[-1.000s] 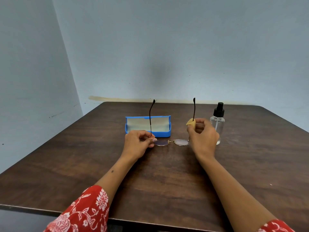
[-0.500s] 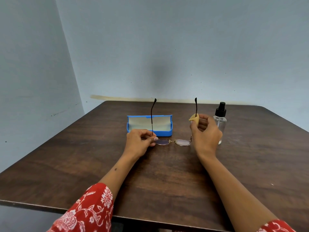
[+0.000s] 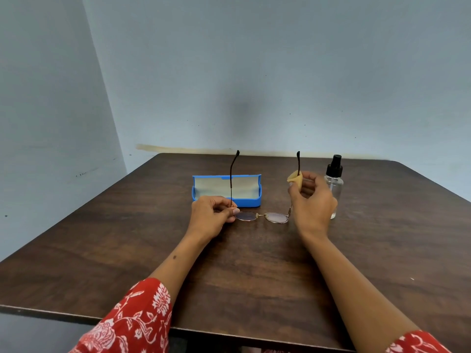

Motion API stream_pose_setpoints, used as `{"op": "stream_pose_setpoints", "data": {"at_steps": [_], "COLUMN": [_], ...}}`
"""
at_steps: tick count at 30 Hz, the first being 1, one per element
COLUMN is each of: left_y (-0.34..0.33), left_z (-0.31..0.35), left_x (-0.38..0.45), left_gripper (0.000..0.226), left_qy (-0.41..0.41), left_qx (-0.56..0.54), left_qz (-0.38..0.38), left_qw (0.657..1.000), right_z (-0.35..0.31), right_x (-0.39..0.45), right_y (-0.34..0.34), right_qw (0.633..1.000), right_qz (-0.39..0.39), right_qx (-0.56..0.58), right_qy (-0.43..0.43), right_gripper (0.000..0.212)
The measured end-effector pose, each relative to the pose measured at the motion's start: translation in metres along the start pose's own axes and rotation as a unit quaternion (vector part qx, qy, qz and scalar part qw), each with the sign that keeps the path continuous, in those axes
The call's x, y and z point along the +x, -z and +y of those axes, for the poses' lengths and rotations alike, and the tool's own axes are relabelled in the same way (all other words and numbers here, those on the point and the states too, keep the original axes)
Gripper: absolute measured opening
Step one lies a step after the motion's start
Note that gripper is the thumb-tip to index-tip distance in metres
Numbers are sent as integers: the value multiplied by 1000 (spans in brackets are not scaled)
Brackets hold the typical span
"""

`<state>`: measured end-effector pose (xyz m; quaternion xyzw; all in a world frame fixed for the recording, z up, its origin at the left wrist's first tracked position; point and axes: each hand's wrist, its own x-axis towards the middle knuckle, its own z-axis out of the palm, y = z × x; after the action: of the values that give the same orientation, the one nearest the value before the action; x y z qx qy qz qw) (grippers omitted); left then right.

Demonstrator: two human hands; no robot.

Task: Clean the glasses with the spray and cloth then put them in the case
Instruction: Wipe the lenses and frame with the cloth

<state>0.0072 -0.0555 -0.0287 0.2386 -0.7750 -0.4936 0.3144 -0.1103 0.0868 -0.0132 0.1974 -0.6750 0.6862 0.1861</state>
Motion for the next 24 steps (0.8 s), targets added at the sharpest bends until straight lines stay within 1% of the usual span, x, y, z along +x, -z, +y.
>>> {"op": "stream_pose_setpoints", "data": {"at_steps": [4,7,10,12,15,19,24], "left_y": [0,0,0,0,0,0,0], "left_z": [1,1,2,1,1,1,2], "left_x": [0,0,0,1,1,0,0], "left_gripper": [10,11,10,10,10,10,9], "left_qy": [1,1,1,3,4,-4,-4], "left_qx": [-1,2,7,12,17,16,20], "left_qz": [0,-1,-8,-12,-12,-11,-14], "left_qw": [1000,1000,1000,1000,1000,1000,1000], "right_z": [8,1,-14,-21,-19,-7,-28], "right_x": [-1,2,8,12,13,8,20], "right_y": [1,0,-1,-1,0,1,0], "right_qw": [998,999,999,998,998,997,996], "right_qz": [-16,5,32,32,22,-3,34], "right_qx": [-58,-40,-2,6,-22,-70,-47], "right_qy": [-22,-11,27,52,63,35,68], "right_gripper": [14,17,19,20,20,19,20]}}
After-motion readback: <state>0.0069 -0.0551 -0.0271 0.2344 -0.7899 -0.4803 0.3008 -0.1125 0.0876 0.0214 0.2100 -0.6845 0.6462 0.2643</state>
